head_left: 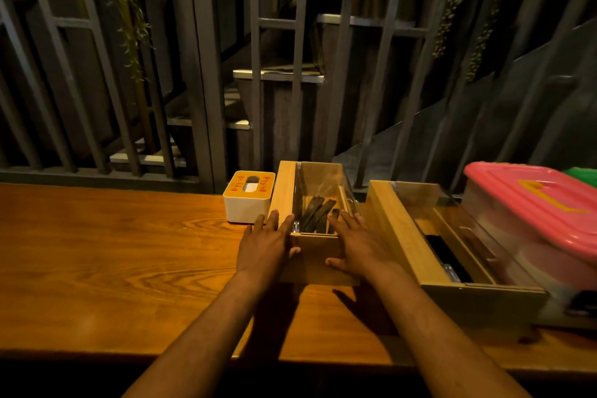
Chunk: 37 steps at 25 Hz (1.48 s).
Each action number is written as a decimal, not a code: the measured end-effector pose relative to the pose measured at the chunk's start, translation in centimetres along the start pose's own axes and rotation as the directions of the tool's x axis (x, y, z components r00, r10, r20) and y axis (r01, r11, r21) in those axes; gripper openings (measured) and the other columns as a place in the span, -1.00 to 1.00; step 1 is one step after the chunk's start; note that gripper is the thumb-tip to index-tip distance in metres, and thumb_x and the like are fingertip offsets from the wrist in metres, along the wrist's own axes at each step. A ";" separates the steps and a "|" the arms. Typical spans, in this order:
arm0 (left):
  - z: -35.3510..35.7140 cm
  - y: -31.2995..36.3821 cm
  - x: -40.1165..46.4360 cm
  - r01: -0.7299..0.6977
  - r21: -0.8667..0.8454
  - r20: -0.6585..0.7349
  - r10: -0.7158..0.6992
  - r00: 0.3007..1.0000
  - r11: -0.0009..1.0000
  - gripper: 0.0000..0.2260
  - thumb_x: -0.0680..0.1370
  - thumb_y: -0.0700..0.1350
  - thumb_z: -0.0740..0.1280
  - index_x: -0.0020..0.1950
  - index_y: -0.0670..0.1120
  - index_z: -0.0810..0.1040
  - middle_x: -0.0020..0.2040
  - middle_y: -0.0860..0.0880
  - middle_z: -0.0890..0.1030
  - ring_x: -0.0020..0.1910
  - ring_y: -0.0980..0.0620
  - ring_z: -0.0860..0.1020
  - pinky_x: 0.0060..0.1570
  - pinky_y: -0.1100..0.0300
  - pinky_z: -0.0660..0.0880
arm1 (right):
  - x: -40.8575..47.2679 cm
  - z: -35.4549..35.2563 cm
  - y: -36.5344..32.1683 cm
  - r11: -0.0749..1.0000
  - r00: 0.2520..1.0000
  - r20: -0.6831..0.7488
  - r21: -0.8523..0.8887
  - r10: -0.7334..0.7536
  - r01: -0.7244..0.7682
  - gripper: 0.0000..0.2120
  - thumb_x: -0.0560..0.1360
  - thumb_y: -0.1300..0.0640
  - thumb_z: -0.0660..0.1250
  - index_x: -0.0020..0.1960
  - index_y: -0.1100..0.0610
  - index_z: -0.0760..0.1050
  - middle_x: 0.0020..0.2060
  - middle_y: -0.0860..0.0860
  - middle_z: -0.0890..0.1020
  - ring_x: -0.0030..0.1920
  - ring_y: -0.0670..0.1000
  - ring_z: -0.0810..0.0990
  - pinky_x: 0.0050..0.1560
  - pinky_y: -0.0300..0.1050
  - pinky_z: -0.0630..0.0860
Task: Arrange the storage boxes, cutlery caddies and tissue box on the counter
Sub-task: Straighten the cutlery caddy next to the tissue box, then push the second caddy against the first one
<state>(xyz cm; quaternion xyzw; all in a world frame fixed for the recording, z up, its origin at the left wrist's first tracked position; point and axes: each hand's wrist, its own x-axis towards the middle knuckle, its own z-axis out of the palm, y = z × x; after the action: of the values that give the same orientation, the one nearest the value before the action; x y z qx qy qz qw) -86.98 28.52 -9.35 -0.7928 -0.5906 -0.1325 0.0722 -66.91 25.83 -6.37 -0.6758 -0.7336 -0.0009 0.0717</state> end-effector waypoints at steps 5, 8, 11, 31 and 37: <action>-2.0 4.4 -2.6 -0.024 -0.144 -0.120 0.006 0.993 0.989 -0.52 0.60 0.11 0.20 0.51 0.11 0.22 0.51 -0.05 0.31 0.51 -0.12 0.19 0.44 -0.08 0.23 | -5.3 -4.0 2.1 0.986 0.982 -0.188 0.156 -0.026 0.056 -0.29 0.41 -0.19 0.39 0.48 -0.16 0.18 0.49 -0.08 0.28 0.49 0.02 0.21 0.40 0.05 0.28; -3.9 10.0 -4.8 -0.107 -0.252 -0.167 0.066 0.984 0.962 -0.54 0.59 0.13 0.20 0.49 0.16 0.24 0.52 0.00 0.29 0.52 -0.07 0.17 0.47 -0.05 0.17 | -8.7 -5.5 7.0 0.966 0.975 -0.223 0.255 0.020 0.038 -0.31 0.37 -0.15 0.42 0.44 -0.13 0.28 0.44 -0.08 0.35 0.43 0.02 0.32 0.37 0.07 0.36; -4.5 16.1 -6.3 -0.210 -0.294 -0.223 0.147 0.964 0.932 -0.55 0.59 0.14 0.18 0.48 0.16 0.26 0.50 -0.01 0.32 0.51 -0.05 0.18 0.46 0.02 0.13 | -11.9 -5.9 14.7 0.964 0.981 -0.183 0.266 0.057 -0.006 -0.25 0.29 -0.16 0.45 0.43 -0.10 0.32 0.46 -0.03 0.34 0.44 0.04 0.31 0.42 0.00 0.28; 0.9 26.1 -3.6 -0.089 -0.218 -0.123 0.064 0.990 0.972 -0.52 0.63 0.06 0.17 0.54 0.15 0.17 0.56 0.00 0.22 0.54 -0.05 0.09 0.45 0.08 0.15 | -10.3 0.3 25.3 0.960 0.983 -0.180 0.265 -0.039 0.087 -0.16 0.39 -0.11 0.46 0.51 -0.25 0.03 0.57 -0.07 -0.01 0.56 0.05 -0.14 0.52 0.16 0.06; 2.0 25.2 -1.2 -0.093 -0.226 -0.125 0.066 0.990 0.970 -0.52 0.63 0.06 0.19 0.54 0.15 0.19 0.55 -0.01 0.25 0.53 -0.06 0.10 0.42 0.06 0.19 | -7.6 0.9 25.7 0.977 0.982 -0.188 0.207 -0.017 0.057 -0.14 0.35 -0.12 0.48 0.50 -0.23 0.07 0.57 -0.04 0.05 0.56 0.10 -0.09 0.52 0.19 0.03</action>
<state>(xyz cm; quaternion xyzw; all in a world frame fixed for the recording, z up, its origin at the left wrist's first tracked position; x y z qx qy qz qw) -62.97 20.61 -10.58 -0.8097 -0.5337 -0.2431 0.0190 -40.92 20.62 -10.52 -0.6475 -0.7322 0.0132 0.2109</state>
